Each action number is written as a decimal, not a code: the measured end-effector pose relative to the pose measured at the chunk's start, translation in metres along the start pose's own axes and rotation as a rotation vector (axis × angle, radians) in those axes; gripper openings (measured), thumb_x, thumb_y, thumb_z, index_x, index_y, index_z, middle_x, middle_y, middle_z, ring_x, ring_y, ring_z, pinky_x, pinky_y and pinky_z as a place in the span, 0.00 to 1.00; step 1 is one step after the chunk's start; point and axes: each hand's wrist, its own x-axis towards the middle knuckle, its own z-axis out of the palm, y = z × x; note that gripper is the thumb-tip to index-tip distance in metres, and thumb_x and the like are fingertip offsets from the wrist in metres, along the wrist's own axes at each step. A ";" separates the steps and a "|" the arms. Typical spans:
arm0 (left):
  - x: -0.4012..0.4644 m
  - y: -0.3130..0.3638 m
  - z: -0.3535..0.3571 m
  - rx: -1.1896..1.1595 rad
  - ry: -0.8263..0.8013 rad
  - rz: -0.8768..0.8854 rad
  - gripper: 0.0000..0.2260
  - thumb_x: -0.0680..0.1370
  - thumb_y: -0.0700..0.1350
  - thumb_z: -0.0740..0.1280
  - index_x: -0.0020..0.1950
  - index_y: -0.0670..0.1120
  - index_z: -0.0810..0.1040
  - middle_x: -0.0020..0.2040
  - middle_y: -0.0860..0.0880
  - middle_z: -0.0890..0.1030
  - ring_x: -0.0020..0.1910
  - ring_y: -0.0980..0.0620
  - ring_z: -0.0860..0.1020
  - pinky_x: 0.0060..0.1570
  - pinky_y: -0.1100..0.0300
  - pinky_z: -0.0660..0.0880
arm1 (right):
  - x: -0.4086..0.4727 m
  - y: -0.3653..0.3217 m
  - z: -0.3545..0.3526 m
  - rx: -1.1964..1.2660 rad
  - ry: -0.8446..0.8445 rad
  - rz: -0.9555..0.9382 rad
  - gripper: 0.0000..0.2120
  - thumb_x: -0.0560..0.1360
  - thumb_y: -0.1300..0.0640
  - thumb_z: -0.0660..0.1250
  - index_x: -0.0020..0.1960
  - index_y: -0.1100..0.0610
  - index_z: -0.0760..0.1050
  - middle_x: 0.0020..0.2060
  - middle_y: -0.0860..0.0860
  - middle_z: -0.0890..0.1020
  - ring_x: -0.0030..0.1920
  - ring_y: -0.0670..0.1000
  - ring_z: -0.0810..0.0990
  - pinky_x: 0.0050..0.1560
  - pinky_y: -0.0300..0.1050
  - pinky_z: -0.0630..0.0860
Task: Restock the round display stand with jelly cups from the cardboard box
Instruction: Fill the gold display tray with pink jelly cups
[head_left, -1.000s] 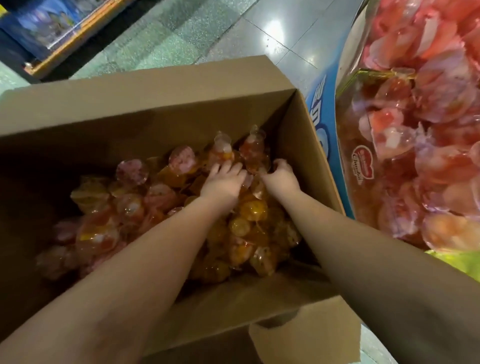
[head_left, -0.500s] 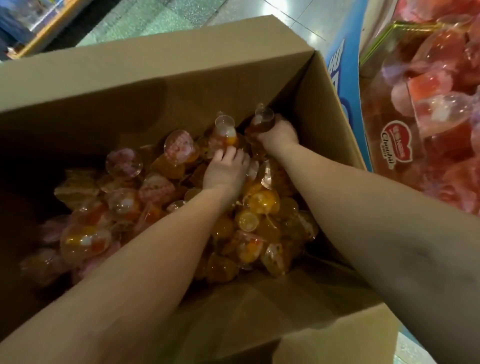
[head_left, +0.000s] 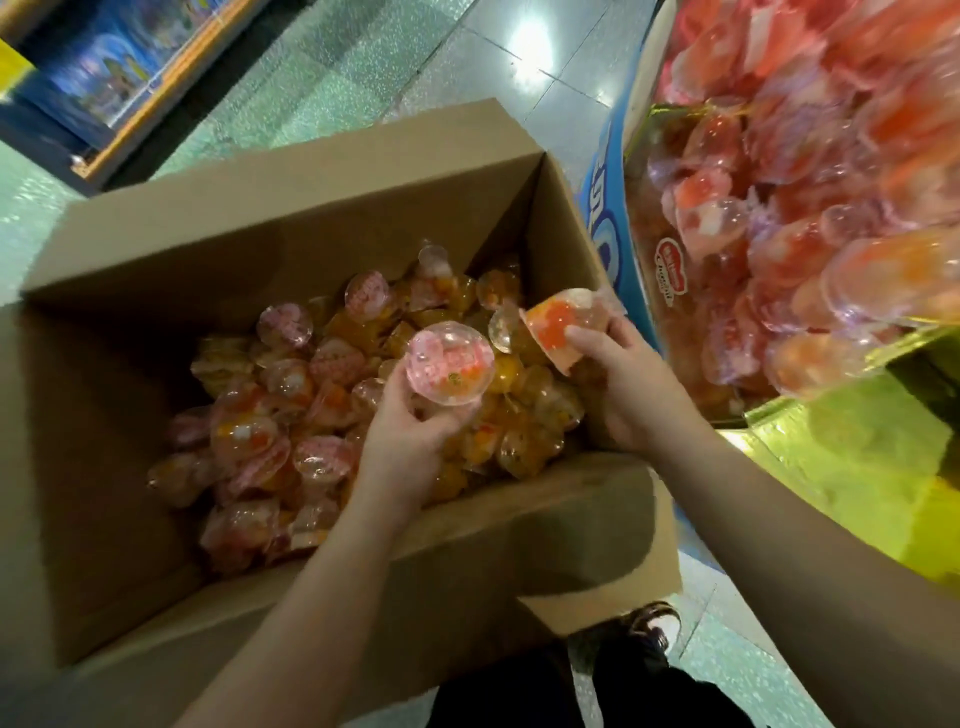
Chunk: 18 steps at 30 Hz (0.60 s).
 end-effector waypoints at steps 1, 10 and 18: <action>-0.015 0.008 0.008 -0.006 -0.035 0.004 0.29 0.73 0.48 0.76 0.67 0.64 0.66 0.58 0.67 0.75 0.57 0.66 0.74 0.58 0.62 0.72 | -0.019 0.001 -0.016 0.070 -0.018 0.003 0.36 0.68 0.45 0.74 0.74 0.45 0.67 0.63 0.49 0.79 0.63 0.53 0.78 0.64 0.55 0.74; -0.113 0.071 0.139 0.237 -0.305 0.157 0.26 0.72 0.48 0.77 0.59 0.64 0.65 0.56 0.68 0.71 0.54 0.68 0.71 0.46 0.77 0.63 | -0.155 0.010 -0.175 0.337 0.046 -0.119 0.25 0.67 0.54 0.68 0.63 0.55 0.72 0.55 0.57 0.80 0.50 0.54 0.81 0.50 0.50 0.80; -0.192 0.077 0.308 0.346 -0.458 0.309 0.25 0.71 0.47 0.78 0.62 0.60 0.70 0.57 0.61 0.78 0.57 0.62 0.76 0.52 0.69 0.69 | -0.262 0.060 -0.345 0.483 0.189 -0.193 0.30 0.70 0.45 0.66 0.70 0.55 0.73 0.60 0.55 0.83 0.61 0.56 0.80 0.52 0.51 0.76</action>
